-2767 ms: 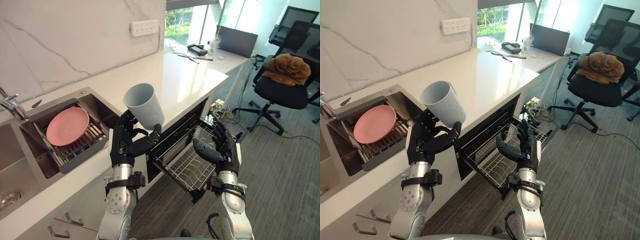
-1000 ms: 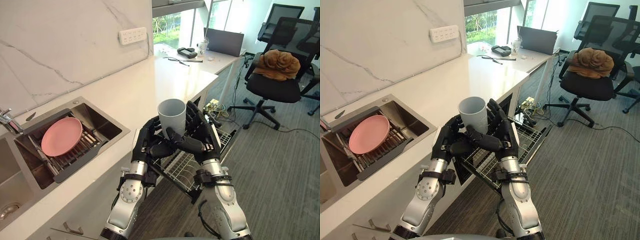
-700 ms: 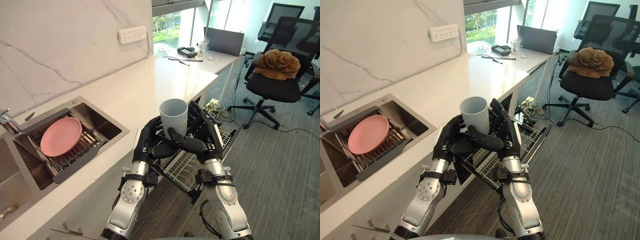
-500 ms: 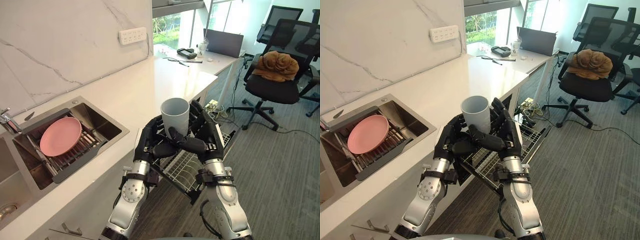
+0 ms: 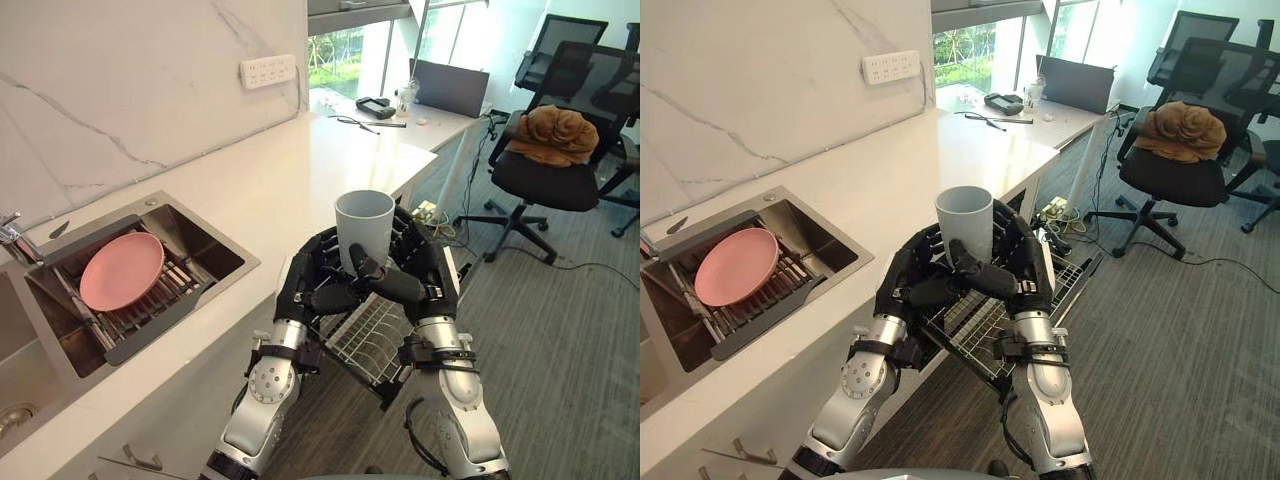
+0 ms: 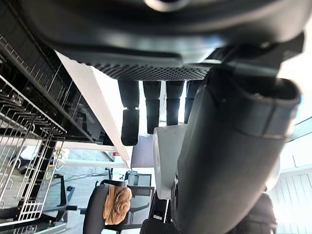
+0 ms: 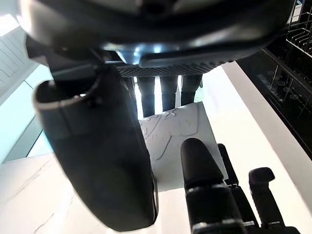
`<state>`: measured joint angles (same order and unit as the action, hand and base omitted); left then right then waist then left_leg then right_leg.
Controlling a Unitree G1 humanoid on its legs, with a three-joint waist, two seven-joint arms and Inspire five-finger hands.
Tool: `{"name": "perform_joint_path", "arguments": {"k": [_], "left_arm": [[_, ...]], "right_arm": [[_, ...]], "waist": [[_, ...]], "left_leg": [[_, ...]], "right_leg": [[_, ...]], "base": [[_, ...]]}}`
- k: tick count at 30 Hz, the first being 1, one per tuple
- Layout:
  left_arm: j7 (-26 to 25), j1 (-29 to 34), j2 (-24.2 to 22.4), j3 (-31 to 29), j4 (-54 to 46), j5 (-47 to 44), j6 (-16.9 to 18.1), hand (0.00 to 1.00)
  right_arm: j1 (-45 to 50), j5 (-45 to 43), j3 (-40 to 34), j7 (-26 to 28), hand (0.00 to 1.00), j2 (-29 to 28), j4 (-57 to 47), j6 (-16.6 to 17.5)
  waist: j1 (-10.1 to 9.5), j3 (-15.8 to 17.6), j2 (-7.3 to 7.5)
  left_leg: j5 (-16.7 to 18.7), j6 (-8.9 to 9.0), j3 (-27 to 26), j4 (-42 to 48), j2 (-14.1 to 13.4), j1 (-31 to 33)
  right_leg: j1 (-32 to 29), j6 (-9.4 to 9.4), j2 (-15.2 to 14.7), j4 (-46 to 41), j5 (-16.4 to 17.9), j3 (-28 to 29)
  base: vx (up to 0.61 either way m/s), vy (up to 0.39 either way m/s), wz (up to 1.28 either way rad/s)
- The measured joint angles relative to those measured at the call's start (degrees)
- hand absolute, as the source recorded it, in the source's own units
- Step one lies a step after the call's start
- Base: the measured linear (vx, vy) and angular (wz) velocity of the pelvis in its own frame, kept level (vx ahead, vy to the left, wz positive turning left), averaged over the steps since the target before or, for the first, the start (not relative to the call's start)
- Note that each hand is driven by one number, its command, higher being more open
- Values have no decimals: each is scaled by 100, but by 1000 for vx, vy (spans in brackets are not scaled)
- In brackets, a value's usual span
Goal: Walk over to the sink, pick up the cup, carry it to the dishwasher, place the cup inside the dishwasher, then close the dishwasher door
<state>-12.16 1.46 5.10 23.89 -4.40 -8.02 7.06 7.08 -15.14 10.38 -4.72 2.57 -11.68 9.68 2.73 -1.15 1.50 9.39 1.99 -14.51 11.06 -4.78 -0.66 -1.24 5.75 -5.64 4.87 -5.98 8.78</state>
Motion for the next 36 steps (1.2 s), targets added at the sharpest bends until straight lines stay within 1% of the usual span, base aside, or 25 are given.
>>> {"name": "perform_joint_path", "arguments": {"k": [10,11,14,20,22,27,30,33,36], "left_arm": [[0,0,8,0,0,-1,8,30],[0,0,8,1,0,-1,8,90],[17,1,9,17,0,1,16,90],[256,87,-14,146,-51,26,36,90],[248,124,-47,75,-84,26,36,90],[114,370,-100,-484,-629,20,49,90],[79,372,-124,-720,-675,16,118,90],[78,412,-168,-883,-675,-48,119,90],[107,461,-169,-880,-678,-195,119,90]], "right_arm": [[0,-73,-19,0,30,25,0,-1],[-1,-73,-29,0,30,24,0,-1],[-1,-72,-80,2,30,17,0,-4],[-35,-30,-215,-49,30,-172,-1,-12],[-35,-23,-354,-99,30,-226,-11,-12],[-29,128,-1015,-384,30,-370,-107,-12],[-18,134,-1249,-469,30,-386,-148,-12],[19,190,-1368,-513,30,-394,-240,-12],[22,240,-1455,-514,30,-399,-246,-12]], "waist": [[-14,-16,18],[-16,-16,18],[-19,-16,18],[-18,-18,19],[-28,-18,19],[-28,-17,19],[-27,-17,19],[-25,-17,19],[-26,-16,18]], "left_leg": [[-2,-1,8,-1,0,1],[-2,-1,8,-2,0,1],[-2,-1,8,-3,1,1],[-3,-1,8,-12,0,-3],[-3,-1,8,-13,1,-5],[-3,1,5,-36,1,-24],[-3,1,2,-39,1,-28],[-2,2,0,-42,0,-28],[-1,3,-1,-44,0,-28]], "right_leg": [[3,0,0,0,0,-7],[3,0,0,0,0,-7],[3,0,0,-1,0,-8],[4,1,2,-1,0,-7],[7,1,2,-1,0,-9],[15,0,5,-2,0,-9],[16,0,6,-2,0,-9],[14,0,8,-1,0,-9],[11,-3,7,-1,2,-9]], "base": [[0,0,0],[0,0,0],[0,0,0],[0,0,0],[0,0,0],[0,0,0],[0,0,0],[0,0,0],[0,0,0]]}}
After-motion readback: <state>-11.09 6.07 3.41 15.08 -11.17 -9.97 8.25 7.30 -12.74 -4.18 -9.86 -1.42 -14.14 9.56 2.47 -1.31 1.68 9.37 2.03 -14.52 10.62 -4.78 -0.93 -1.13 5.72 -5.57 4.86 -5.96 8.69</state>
